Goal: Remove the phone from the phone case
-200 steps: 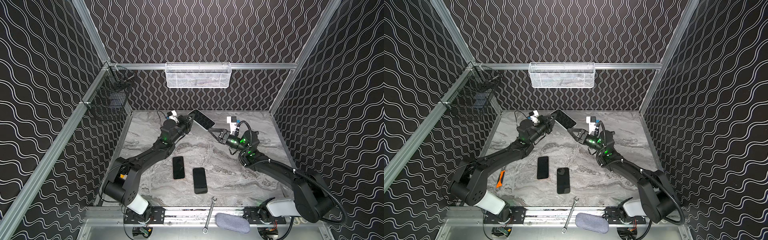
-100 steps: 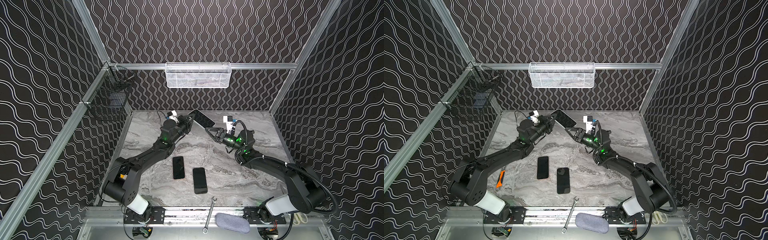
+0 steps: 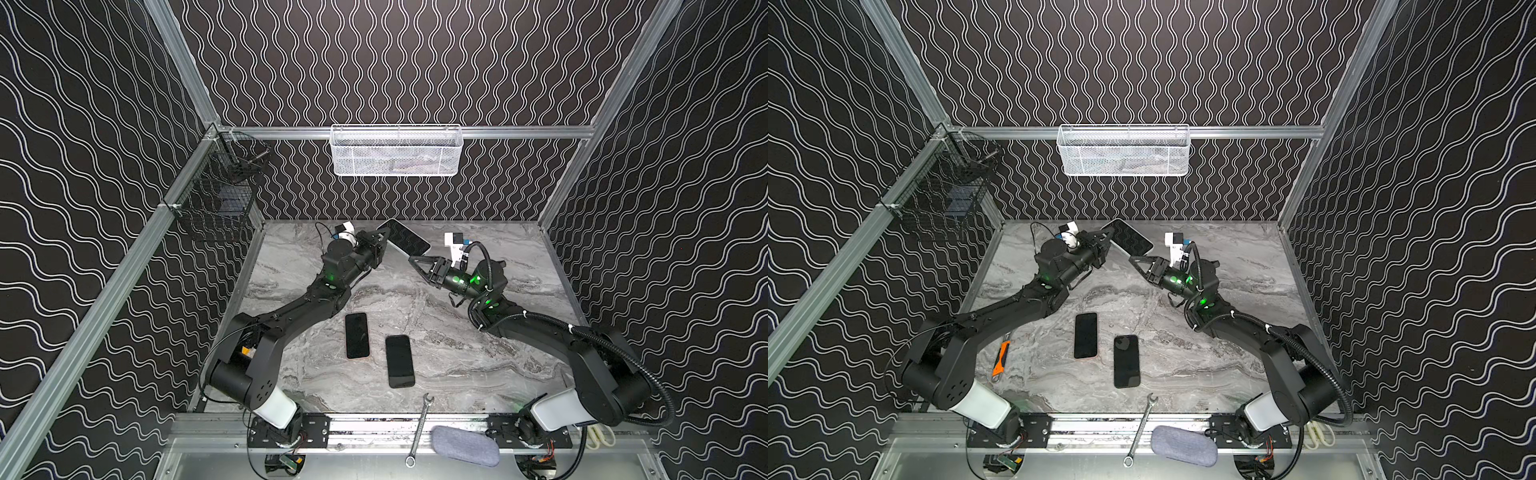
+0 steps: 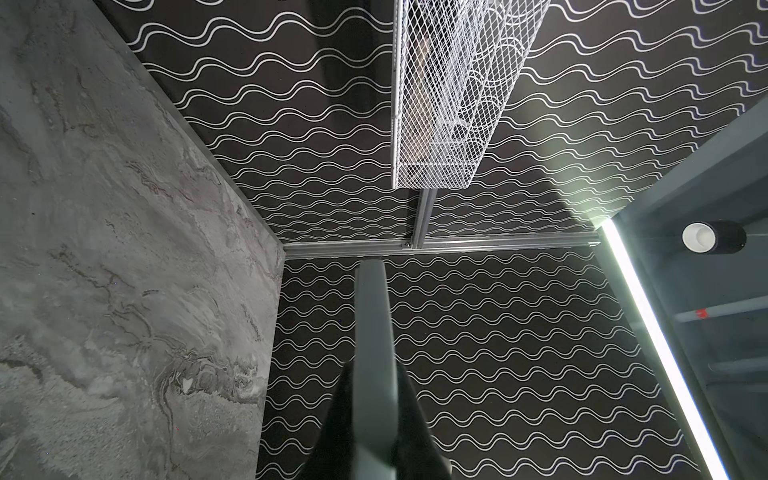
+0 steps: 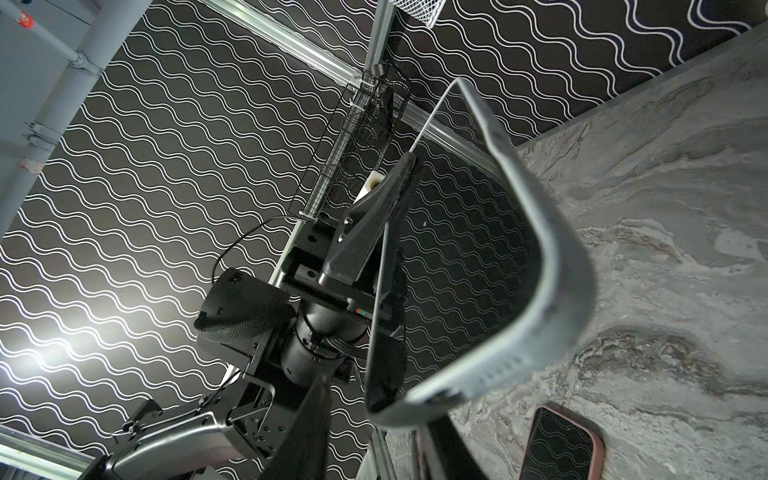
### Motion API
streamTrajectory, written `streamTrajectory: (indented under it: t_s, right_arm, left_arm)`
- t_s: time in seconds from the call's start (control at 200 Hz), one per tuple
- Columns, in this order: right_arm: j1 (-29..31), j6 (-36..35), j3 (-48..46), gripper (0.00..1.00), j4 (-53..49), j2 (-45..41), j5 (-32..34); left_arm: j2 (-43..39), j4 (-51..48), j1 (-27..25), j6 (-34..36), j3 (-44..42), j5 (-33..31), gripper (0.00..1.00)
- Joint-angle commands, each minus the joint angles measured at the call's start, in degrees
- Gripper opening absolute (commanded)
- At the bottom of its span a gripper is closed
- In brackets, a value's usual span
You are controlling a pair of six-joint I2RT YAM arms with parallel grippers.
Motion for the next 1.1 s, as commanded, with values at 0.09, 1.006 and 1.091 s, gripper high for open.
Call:
streamTrajectory:
  t_s: [0.09,1.006,1.091]
  right_arm:
    - [0.4,-0.6,1.3,0.27,0.9,0.4,0.3]
    - [1.2,-12.5,-2.9,0.08,-4.2,-1.1,8.6]
    - [1.3,-13.0,-3.8,0.08,-3.5,-1.0,9.2]
  left_arm:
    - [-0.6,2.6,-0.2,-0.6,-0.4,0.0,0.0]
    - [-1.3,1.8,-1.6,-6.8,0.9,1.7,0.0]
    - [-1.4,1.8,-1.6,-7.2,1.6,2.2,0.0]
